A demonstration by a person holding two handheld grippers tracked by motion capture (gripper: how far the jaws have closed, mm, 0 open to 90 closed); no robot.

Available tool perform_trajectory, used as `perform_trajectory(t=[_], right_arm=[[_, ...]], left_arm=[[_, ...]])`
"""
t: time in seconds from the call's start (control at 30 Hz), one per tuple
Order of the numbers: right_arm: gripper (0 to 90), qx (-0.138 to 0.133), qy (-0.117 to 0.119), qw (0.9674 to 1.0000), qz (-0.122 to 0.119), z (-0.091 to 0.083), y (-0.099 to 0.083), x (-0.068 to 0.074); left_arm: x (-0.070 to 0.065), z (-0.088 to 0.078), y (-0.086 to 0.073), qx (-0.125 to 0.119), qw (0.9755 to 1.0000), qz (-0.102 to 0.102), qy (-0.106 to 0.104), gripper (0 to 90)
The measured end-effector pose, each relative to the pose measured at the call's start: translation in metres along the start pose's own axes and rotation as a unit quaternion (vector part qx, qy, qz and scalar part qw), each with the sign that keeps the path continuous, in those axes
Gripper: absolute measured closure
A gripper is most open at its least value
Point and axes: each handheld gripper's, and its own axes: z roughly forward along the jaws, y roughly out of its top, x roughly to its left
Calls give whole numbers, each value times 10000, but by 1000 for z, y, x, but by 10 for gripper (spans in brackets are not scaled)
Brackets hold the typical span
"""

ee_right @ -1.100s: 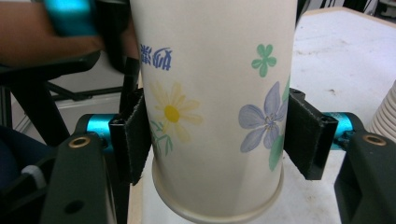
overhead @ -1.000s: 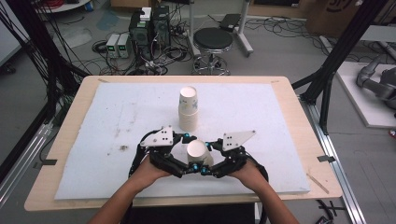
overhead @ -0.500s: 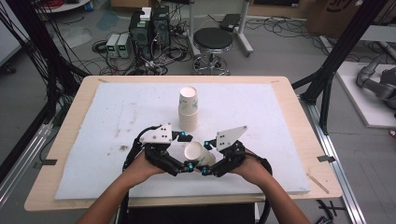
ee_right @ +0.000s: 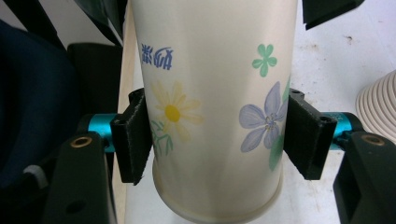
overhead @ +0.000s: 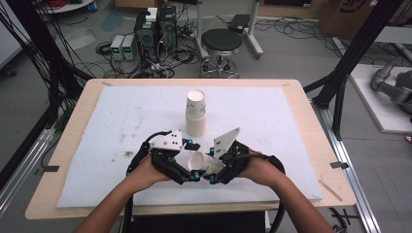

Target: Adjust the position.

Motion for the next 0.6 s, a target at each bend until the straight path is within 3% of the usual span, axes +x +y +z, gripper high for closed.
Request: perform_trajectory(t=[0.4, 0.6], right_arm=[[329, 569, -40, 9982, -199, 2, 12, 1], [329, 636, -33, 9977, -217, 3, 13, 2]], left_arm=[[-1, 5, 0, 220, 9997, 26, -128, 202], [0, 6, -1, 303, 9994, 25, -143, 230]])
